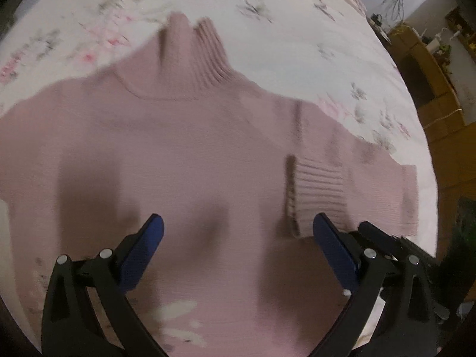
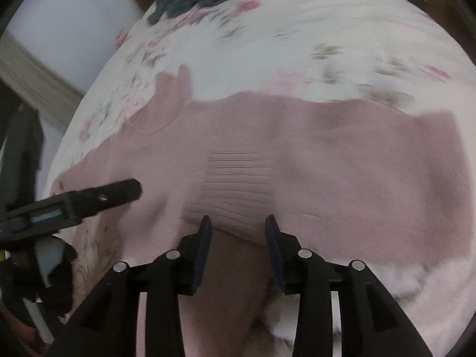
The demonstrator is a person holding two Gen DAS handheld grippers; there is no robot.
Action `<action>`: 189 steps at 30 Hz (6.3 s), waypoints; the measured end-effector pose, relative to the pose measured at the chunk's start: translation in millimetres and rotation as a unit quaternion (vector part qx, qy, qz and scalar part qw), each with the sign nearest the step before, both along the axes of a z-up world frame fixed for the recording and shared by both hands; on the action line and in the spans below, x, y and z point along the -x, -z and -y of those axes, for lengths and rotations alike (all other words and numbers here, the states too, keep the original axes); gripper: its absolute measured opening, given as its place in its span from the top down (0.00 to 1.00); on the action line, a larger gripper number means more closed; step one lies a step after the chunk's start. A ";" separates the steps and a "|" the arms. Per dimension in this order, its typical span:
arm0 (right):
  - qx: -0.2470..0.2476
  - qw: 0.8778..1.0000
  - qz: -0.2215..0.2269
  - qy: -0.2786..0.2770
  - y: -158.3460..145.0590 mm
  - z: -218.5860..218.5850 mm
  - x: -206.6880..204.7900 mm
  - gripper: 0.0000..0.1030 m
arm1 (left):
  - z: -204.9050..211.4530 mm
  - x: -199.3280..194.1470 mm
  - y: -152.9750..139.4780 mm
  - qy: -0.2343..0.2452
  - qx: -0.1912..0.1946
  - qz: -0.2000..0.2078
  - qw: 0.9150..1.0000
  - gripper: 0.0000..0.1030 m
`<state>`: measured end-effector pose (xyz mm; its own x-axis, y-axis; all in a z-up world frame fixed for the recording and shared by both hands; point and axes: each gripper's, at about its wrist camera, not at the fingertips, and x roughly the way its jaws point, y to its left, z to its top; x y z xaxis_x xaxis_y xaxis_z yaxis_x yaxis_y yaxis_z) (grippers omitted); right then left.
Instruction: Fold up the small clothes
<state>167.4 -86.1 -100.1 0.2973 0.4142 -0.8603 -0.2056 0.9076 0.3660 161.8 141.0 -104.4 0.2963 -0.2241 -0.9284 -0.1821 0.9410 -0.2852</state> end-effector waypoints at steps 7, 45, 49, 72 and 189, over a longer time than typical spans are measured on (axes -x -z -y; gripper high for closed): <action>0.004 0.997 -0.004 0.080 -10.6 56.1 28.5 0.60 | 40.9 -14.2 40.7 0.029 0.078 -0.053 0.995 0.05; -0.015 0.992 -0.007 0.128 -15.4 76.5 16.9 0.55 | -106.3 18.6 -64.2 -0.086 -0.010 0.093 0.992 0.95; -0.028 0.994 -0.015 0.106 -10.3 57.4 5.6 0.54 | -155.6 29.2 -65.3 -0.126 -0.036 0.089 0.987 0.95; 0.063 0.994 -0.062 0.071 24.3 -6.5 -23.8 0.59 | -231.9 36.9 26.8 -0.145 -0.067 -0.018 0.987 0.88; 0.009 0.996 -0.085 0.007 32.4 -142.1 -16.5 0.42 | -208.4 41.3 35.1 -0.155 0.207 0.037 0.965 0.69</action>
